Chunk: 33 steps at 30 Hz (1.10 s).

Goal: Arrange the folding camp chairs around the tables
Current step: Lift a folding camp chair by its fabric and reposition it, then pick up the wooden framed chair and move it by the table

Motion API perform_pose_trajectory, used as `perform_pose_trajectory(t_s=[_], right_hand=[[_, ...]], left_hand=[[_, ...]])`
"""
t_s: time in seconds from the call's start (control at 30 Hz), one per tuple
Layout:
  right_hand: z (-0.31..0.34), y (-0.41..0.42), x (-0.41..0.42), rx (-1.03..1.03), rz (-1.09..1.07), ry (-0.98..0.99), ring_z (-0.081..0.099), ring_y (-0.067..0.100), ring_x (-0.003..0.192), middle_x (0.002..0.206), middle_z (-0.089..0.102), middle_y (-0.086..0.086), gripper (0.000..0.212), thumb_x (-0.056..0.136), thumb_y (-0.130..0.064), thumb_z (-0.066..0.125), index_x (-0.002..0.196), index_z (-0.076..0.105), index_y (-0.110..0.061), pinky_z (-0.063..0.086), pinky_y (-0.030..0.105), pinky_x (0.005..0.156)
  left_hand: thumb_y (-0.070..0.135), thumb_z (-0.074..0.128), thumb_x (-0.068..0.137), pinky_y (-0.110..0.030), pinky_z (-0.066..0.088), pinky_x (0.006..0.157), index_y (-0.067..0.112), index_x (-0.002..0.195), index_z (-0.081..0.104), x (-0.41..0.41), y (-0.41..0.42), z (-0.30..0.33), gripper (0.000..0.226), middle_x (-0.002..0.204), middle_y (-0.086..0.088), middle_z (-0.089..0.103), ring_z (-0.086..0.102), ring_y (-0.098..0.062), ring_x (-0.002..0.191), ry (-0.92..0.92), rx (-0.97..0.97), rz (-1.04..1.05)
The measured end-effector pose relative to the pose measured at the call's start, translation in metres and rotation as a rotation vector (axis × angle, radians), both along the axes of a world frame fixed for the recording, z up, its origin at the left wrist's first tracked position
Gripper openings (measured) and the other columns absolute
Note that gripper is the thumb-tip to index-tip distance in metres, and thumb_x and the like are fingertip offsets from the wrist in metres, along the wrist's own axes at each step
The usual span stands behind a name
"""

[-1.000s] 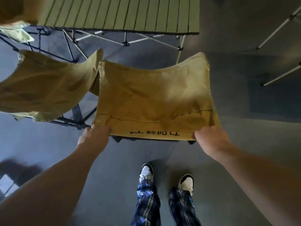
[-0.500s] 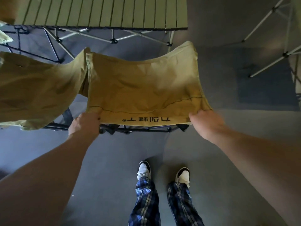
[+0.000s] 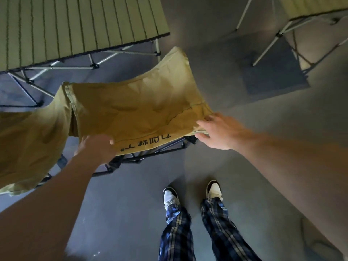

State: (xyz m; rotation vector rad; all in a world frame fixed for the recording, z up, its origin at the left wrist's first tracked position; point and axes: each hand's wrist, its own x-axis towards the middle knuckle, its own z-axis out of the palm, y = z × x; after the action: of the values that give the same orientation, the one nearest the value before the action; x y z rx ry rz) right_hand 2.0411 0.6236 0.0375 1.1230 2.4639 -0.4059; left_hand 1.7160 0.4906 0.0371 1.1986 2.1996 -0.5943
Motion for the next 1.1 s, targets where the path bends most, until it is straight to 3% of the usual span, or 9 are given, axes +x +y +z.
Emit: perform_pose_trajectory(t_s=[0.1,0.23,0.3,0.5,0.77,0.97,1.1], right_hand=[[0.017,-0.003,0.039,-0.017,-0.243,0.024,0.052,0.031,0.111,0.121,0.056,0.008,0.044,0.098,-0.049,0.032,0.126,0.052,-0.021,0.044,0.038,0.08],[0.038,-0.007,0.112,-0.167,-0.693,0.041,0.056,0.034,0.111,0.127,0.058,0.009,0.038,0.096,-0.039,0.039,0.124,0.057,-0.02,0.048,0.038,0.088],[0.055,-0.018,0.163,-0.174,-0.87,0.036,0.055,0.035,0.115,0.13,0.058,0.008,0.038,0.091,-0.035,0.042,0.123,0.058,-0.021,0.047,0.039,0.091],[0.109,-0.079,0.344,-0.107,-1.273,-0.015,0.059,0.039,0.108,0.123,0.058,0.015,0.035,0.088,-0.021,0.049,0.12,0.061,-0.015,0.045,0.037,0.078],[0.13,-0.216,0.584,0.016,-1.762,-0.055,0.058,0.035,0.106,0.114,0.063,0.012,0.028,0.089,-0.025,0.05,0.112,0.062,-0.014,0.04,0.036,0.075],[0.117,-0.302,0.684,-0.061,-2.021,0.069,0.056,0.029,0.082,0.092,0.056,0.006,0.023,0.09,-0.023,0.052,0.109,0.061,-0.015,0.043,0.033,0.068],[0.095,-0.327,0.715,-0.071,-2.119,0.223,0.05,0.023,0.068,0.087,0.056,0.005,0.013,0.092,-0.017,0.048,0.101,0.057,-0.015,0.04,0.032,0.064]], left_hand=[[0.021,0.051,0.09,-0.036,0.049,0.09,0.026,0.121,0.063,0.039,0.043,0.02,0.033,0.127,-0.005,0.062,0.057,-0.026,0.108,-0.093,0.042,-0.106],[0.023,0.045,0.099,-0.039,0.048,0.097,0.02,0.133,0.056,0.122,0.104,0.046,0.036,0.131,-0.009,0.06,0.057,-0.03,0.115,-0.156,0.094,-0.306],[0.023,0.044,0.099,-0.036,0.047,0.095,0.021,0.131,0.057,0.183,0.131,0.063,0.035,0.13,-0.008,0.06,0.057,-0.029,0.115,-0.185,0.136,-0.432],[0.017,0.049,0.09,-0.036,0.049,0.099,0.028,0.119,0.065,0.407,0.179,0.111,0.035,0.128,-0.007,0.064,0.061,-0.031,0.113,-0.293,0.216,-0.763],[0.019,0.047,0.091,-0.033,0.047,0.099,0.031,0.113,0.068,0.732,0.12,0.118,0.032,0.125,-0.003,0.066,0.058,-0.028,0.116,-0.401,0.153,-1.297],[0.029,0.045,0.089,-0.034,0.049,0.095,0.037,0.113,0.065,0.919,0.054,0.11,0.031,0.122,-0.001,0.065,0.06,-0.026,0.108,-0.414,0.026,-1.533],[0.03,0.048,0.091,-0.035,0.045,0.096,0.029,0.131,0.054,0.987,0.015,0.082,0.041,0.131,-0.004,0.059,0.054,-0.028,0.117,-0.382,-0.038,-1.59]])
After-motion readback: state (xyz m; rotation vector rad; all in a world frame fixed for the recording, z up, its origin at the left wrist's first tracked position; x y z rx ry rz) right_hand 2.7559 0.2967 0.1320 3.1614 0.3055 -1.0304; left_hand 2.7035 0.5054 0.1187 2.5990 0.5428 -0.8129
